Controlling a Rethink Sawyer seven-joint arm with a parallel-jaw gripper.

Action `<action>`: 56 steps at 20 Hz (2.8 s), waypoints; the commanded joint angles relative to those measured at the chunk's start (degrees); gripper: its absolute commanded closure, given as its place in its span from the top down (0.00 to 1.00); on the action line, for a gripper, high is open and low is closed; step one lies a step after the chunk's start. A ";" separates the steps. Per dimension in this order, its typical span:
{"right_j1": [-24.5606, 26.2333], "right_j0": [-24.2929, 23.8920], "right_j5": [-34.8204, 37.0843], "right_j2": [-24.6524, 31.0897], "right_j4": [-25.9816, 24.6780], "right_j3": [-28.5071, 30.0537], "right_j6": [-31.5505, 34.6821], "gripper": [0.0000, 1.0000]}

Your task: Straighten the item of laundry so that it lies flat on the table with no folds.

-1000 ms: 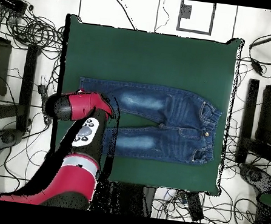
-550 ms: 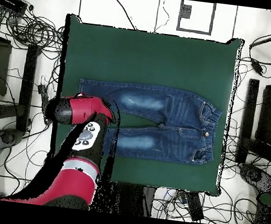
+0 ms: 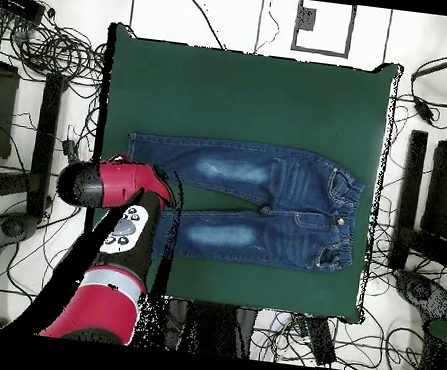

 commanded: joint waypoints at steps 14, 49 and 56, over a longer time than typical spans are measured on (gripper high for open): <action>-0.31 -3.72 -4.61 1.47 -2.32 7.96 1.86 0.00; -10.80 -31.58 5.13 15.63 -25.36 6.90 -17.66 0.00; -8.69 -34.42 3.68 18.49 -30.39 6.12 -14.74 0.00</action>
